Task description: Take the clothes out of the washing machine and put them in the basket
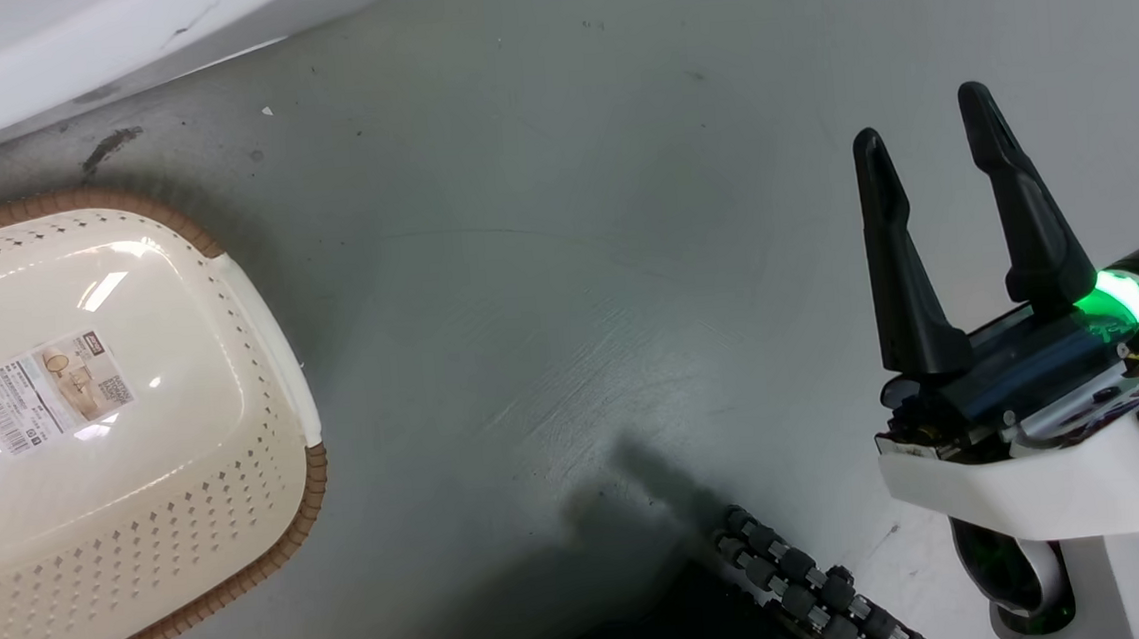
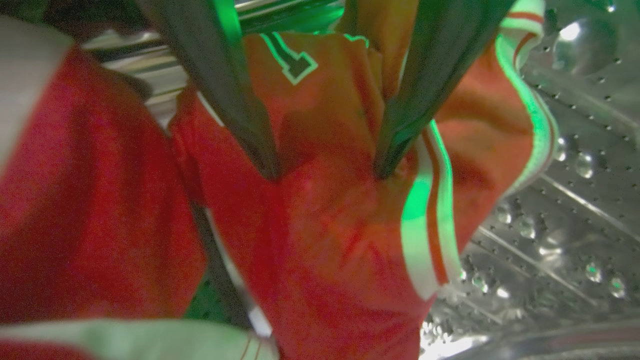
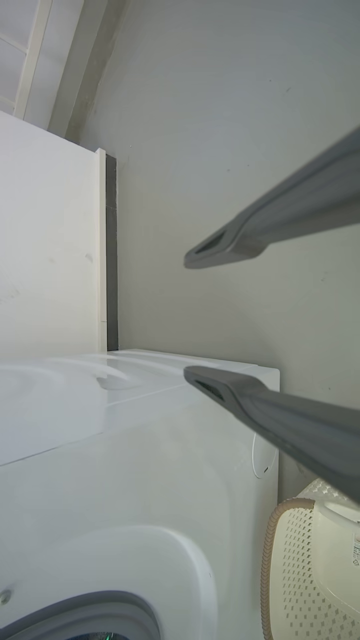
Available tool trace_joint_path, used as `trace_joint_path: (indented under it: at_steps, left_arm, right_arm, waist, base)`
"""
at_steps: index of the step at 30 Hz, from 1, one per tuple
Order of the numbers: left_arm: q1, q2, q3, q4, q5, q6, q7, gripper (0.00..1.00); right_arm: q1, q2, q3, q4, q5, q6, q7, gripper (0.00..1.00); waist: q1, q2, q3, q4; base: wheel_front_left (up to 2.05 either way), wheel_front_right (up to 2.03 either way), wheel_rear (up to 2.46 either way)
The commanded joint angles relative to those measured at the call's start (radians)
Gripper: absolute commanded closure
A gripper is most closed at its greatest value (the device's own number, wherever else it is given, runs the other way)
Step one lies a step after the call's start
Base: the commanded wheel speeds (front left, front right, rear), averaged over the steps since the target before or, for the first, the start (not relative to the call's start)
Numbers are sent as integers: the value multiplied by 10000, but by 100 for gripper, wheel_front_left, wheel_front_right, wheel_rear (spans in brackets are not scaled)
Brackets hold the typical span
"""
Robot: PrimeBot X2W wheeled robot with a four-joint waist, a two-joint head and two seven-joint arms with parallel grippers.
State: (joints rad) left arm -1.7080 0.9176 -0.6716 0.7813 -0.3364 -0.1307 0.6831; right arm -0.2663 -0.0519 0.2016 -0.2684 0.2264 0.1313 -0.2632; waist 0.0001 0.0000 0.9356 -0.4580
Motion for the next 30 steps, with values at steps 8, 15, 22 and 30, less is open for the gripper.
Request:
trace_joint_path:
  at_steps: [8, 15, 22, 30]
  left_arm:
    - [-27, 43, -428, 843, -476, 10, 62, 19]
    - [-223, -17, -646, 1241, -748, 10, -280, 100]
    - [-633, 21, -665, 1549, -675, 33, -1324, 100]
    - [-759, -244, -533, 1820, -739, 150, -3022, 100]
  right_arm:
    - [252, 29, -135, -319, -107, -10, -25, 0]
    - [389, 29, -170, -484, -243, -10, -25, 0]
    - [113, 29, -81, -414, -318, -10, -25, 0]
    - [-322, 27, -51, -225, -248, -10, -24, 0]
  waist:
    - [-1, 0, 76, 30]
    - [-1, 0, 173, 122]
    - [-1, 0, 163, 146]
    - [-1, 0, -255, 45]
  base:
    - [0, 0, 0]
    - [0, 0, 0]
    - [0, 0, 0]
    - [0, 0, 0]
